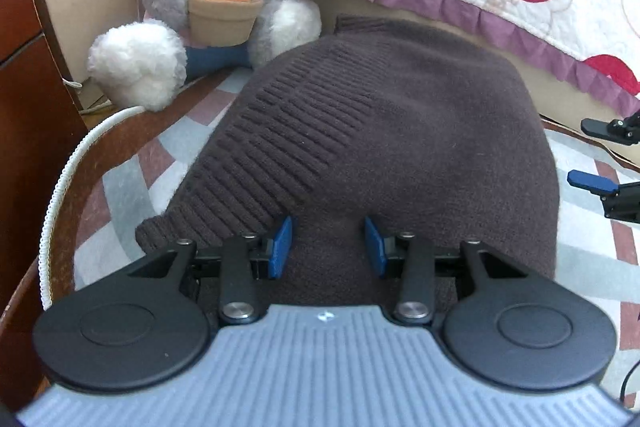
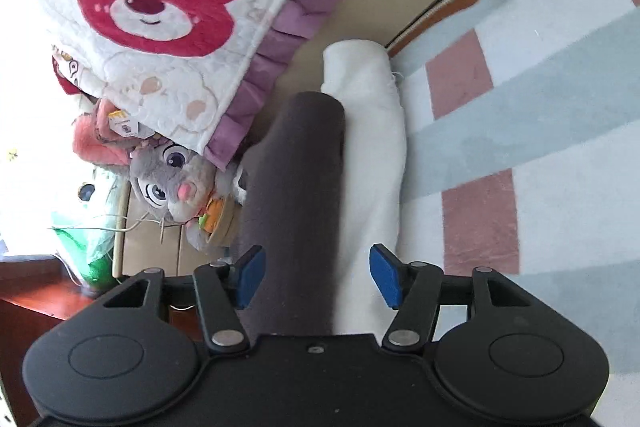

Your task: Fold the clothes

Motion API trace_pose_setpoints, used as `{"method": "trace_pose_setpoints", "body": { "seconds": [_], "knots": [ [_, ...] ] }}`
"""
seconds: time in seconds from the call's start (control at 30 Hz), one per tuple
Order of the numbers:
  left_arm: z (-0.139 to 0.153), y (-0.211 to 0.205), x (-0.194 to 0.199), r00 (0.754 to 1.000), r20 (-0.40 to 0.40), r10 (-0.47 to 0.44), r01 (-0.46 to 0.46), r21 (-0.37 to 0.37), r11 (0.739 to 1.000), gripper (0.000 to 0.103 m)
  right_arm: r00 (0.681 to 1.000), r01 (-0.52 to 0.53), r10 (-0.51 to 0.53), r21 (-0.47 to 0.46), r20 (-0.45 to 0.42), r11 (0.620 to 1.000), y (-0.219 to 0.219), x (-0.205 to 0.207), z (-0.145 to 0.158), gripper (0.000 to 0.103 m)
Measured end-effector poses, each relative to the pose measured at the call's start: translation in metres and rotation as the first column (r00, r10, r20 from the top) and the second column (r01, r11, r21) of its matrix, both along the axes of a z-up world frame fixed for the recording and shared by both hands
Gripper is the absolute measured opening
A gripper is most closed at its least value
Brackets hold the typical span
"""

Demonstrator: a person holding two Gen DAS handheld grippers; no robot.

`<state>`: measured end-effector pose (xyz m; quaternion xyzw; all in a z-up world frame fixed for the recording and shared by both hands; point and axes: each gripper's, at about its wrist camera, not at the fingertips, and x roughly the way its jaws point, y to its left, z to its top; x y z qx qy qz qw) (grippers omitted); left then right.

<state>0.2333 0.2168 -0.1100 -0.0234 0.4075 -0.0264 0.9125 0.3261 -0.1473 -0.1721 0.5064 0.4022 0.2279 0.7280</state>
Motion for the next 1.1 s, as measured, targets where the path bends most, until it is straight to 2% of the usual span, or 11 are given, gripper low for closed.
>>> {"method": "trace_pose_setpoints", "body": {
  "seconds": [0.1, 0.23, 0.5, 0.53, 0.57, 0.63, 0.7, 0.77, 0.87, 0.97, 1.1],
  "knots": [
    [0.000, 0.000, 0.000, 1.000, -0.001, 0.000, 0.000, 0.001, 1.000, 0.040, 0.998, 0.007, -0.006, -0.012, 0.059, 1.000, 0.003, 0.010, -0.002, 0.064],
    [0.001, 0.000, 0.002, 1.000, -0.014, -0.026, 0.026, 0.015, 1.000, 0.040, 0.995, 0.059, -0.066, 0.090, 0.074, 0.994, 0.010, 0.029, -0.010, 0.064],
    [0.000, 0.001, -0.002, 0.999, -0.011, -0.042, 0.042, 0.018, 0.999, 0.040, 0.995, 0.019, -0.018, -0.010, 0.096, 1.000, 0.050, 0.076, -0.017, 0.070],
    [0.000, 0.002, -0.003, 0.999, -0.010, -0.042, 0.042, 0.017, 0.999, 0.040, 0.992, 0.004, 0.000, -0.032, 0.125, 0.999, 0.055, 0.083, -0.014, 0.067],
    [0.000, 0.002, -0.003, 0.999, -0.012, -0.040, 0.040, 0.017, 0.999, 0.040, 0.986, -0.007, 0.016, -0.053, 0.168, 0.999, 0.059, 0.087, -0.007, 0.028],
    [0.000, 0.001, -0.004, 0.999, -0.016, -0.028, 0.028, 0.024, 0.999, 0.040, 0.953, -0.009, 0.037, -0.092, 0.300, 0.996, 0.063, 0.087, 0.019, 0.025],
    [0.002, -0.003, -0.009, 1.000, 0.006, -0.015, 0.015, 0.022, 1.000, 0.039, 0.912, 0.023, 0.029, -0.123, 0.408, 0.992, 0.061, 0.083, 0.046, 0.013],
    [0.005, -0.008, -0.013, 1.000, 0.028, -0.002, 0.001, 0.020, 1.000, 0.037, 0.874, 0.064, 0.016, -0.149, 0.485, 0.987, 0.058, 0.081, 0.067, 0.012],
    [0.006, -0.015, -0.019, 0.998, 0.062, 0.010, -0.012, 0.025, 1.000, 0.038, 0.912, 0.196, -0.054, -0.316, 0.407, 0.928, 0.044, 0.093, 0.050, 0.012],
    [0.006, -0.019, -0.020, 0.996, 0.087, 0.035, -0.040, 0.065, 0.997, 0.040, 0.920, 0.164, 0.010, -0.407, 0.393, 0.899, 0.034, 0.084, 0.044, 0.013],
    [0.004, -0.016, -0.018, 0.984, 0.129, 0.125, -0.148, 0.187, 0.971, 0.039, 0.853, 0.115, 0.195, -0.537, 0.485, 0.836, 0.047, 0.049, 0.057, 0.024]
  ]
}}
